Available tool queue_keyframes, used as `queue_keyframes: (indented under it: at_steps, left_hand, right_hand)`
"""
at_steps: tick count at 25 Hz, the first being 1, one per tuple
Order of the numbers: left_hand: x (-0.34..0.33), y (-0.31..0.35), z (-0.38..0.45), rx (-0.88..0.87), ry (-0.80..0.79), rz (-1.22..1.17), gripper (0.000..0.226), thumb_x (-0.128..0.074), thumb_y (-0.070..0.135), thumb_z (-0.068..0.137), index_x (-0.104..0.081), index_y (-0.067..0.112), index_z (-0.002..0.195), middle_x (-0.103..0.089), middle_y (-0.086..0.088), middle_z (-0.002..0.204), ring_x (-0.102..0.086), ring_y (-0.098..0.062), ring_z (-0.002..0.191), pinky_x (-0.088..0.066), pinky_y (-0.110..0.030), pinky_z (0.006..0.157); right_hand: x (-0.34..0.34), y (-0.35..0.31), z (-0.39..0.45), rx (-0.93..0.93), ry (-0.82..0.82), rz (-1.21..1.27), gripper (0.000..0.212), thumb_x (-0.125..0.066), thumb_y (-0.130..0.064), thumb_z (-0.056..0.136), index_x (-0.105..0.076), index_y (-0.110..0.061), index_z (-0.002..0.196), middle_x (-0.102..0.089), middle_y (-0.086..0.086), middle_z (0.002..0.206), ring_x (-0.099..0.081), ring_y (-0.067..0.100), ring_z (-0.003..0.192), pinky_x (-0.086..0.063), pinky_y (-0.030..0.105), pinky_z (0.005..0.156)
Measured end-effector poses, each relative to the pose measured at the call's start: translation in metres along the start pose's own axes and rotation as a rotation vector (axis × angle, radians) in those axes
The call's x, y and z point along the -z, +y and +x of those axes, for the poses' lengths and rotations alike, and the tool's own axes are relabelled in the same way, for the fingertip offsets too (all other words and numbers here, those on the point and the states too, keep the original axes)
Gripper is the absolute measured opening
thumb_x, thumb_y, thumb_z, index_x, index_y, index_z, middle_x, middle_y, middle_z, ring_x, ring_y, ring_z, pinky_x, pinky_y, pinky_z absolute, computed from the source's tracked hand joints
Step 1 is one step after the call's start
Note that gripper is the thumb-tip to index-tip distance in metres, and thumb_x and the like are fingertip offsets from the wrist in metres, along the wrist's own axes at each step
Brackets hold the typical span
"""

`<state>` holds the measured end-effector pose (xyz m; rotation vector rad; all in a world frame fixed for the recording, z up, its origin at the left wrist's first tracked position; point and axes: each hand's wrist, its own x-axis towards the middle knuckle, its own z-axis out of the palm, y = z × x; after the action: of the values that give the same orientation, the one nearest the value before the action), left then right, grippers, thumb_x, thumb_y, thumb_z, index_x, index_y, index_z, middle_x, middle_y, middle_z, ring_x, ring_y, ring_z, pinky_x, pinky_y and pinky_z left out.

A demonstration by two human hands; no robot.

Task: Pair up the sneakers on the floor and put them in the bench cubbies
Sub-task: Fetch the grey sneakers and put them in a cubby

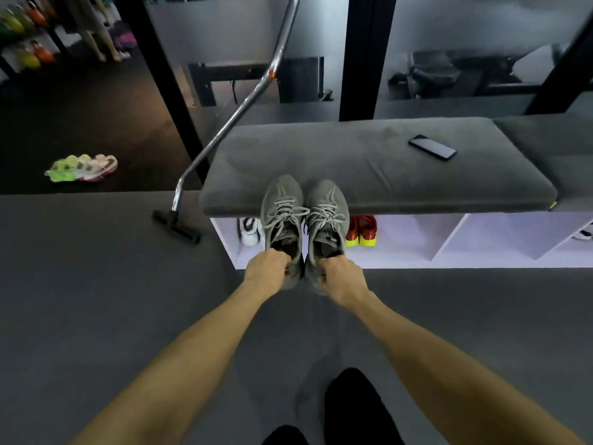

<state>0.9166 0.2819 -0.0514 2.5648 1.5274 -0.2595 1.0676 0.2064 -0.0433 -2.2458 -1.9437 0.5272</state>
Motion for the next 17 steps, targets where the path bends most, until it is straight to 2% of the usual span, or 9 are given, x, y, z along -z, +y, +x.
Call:
queue_keyframes:
  at_steps: [10, 14, 17]
  left_hand:
    - [-0.212, -0.012, 0.103, 0.075, -0.118, -0.038, 0.009, -0.062, 0.012, 0.089, -0.065, 0.015, 0.097, -0.063, -0.011, 0.101, -0.063, -0.034, 0.098, -0.048, -0.037, 0.072]
    - [-0.265, -0.027, 0.151, 0.088, -0.078, -0.060, 0.010, -0.064, 0.015, 0.088, -0.063, 0.014, 0.098, -0.063, -0.012, 0.103, -0.062, -0.035, 0.101, -0.047, -0.037, 0.075]
    - [-0.291, -0.039, 0.183, 0.077, -0.042, -0.075, 0.021, -0.066, 0.020, 0.088, -0.065, 0.015, 0.108, -0.064, -0.012, 0.107, -0.062, -0.035, 0.102, -0.050, -0.037, 0.080]
  right_hand:
    - [-0.198, 0.086, 0.099, 0.015, -0.105, 0.028, 0.019, -0.054, -0.019, 0.088, -0.063, -0.009, 0.101, -0.065, 0.017, 0.106, -0.061, 0.041, 0.100, -0.048, 0.039, 0.076]
    - [-0.249, 0.102, 0.146, -0.001, -0.092, 0.065, 0.026, -0.052, -0.025, 0.089, -0.063, -0.006, 0.103, -0.064, 0.020, 0.107, -0.060, 0.042, 0.101, -0.048, 0.040, 0.077]
    - [-0.272, 0.112, 0.175, -0.013, -0.052, 0.068, 0.028, -0.053, -0.026, 0.089, -0.065, -0.007, 0.106, -0.064, 0.020, 0.108, -0.060, 0.042, 0.102, -0.048, 0.039, 0.081]
